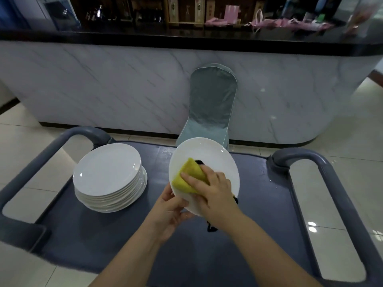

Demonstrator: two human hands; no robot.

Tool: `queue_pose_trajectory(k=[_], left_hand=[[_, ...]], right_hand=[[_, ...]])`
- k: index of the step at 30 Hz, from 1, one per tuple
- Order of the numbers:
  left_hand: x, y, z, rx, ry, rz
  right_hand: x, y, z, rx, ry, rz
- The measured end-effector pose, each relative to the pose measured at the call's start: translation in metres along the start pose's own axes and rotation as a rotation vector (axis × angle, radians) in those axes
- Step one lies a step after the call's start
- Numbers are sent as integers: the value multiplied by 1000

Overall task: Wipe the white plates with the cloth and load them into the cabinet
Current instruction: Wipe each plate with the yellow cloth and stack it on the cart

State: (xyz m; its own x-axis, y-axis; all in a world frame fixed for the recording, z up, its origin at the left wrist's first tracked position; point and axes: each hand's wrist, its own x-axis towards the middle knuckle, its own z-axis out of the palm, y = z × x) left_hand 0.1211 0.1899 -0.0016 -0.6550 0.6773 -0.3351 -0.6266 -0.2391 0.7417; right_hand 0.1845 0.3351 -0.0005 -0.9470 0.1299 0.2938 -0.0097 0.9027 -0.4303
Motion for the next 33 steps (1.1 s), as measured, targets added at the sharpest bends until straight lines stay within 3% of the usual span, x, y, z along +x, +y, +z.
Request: queue_pose_trajectory(k=[3,8,10,12,15,18,21,25,29,33], left_hand=[[-4,-3,6,90,-47,-34],[-6,17,-4,251,109,27],[0,33,-9,336,216,104],[10,50,-10,587,303,277],[23,71,-5,1066,332,573],[30,89,-9,1290,365,739],[31,107,-24,1336,332,811],[24,109,-23,1376,226,904],[25,109,-21,1260,165,910],[28,119,-38,903,393,816]], right_hand=[[35,13,-18,-13,111,13],[52,63,-45,1,336,340],[54,65,-52,123,378,415],[63,43,-53,206,381,368],[89,-8,-47,141,204,222],[104,-25,-51,108,-201,137],[98,-12,-65,119,-375,66],[96,-20,-56,-81,-84,-27],[91,-21,-43,197,50,11],[55,8,-36,572,210,275]])
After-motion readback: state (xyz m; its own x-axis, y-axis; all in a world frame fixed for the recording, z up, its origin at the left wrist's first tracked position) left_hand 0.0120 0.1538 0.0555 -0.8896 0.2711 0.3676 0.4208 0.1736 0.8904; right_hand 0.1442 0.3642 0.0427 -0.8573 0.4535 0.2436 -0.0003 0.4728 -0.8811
